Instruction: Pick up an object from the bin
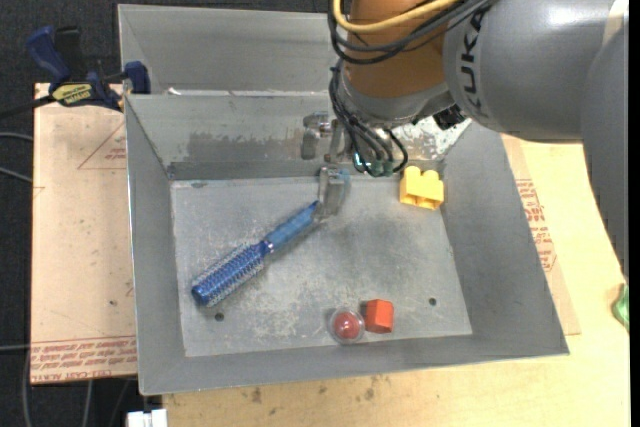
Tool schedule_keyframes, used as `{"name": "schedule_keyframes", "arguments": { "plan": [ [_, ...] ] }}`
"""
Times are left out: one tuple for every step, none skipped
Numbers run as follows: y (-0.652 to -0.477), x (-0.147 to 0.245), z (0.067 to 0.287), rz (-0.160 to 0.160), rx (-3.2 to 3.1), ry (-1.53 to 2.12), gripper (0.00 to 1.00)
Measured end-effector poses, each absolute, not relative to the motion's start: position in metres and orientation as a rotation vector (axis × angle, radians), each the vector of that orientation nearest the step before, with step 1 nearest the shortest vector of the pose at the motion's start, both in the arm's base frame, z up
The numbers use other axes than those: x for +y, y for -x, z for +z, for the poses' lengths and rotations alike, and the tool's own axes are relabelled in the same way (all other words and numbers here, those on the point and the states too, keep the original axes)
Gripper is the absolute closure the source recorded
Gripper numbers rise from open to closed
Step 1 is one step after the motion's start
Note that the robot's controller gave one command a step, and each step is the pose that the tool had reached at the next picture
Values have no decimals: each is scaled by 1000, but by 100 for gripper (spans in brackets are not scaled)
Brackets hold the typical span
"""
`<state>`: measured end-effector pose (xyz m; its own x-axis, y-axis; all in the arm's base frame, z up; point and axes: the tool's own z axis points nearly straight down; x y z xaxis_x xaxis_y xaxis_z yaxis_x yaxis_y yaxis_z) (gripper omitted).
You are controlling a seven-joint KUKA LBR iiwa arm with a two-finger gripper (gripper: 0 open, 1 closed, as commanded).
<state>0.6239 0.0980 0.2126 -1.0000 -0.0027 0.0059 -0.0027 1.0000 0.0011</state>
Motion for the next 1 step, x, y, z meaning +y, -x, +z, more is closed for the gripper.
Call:
{"name": "schedule_keyframes", "arguments": {
  "plan": [
    [-584,91,69,-3,-3120,-397,0]
  ]
}}
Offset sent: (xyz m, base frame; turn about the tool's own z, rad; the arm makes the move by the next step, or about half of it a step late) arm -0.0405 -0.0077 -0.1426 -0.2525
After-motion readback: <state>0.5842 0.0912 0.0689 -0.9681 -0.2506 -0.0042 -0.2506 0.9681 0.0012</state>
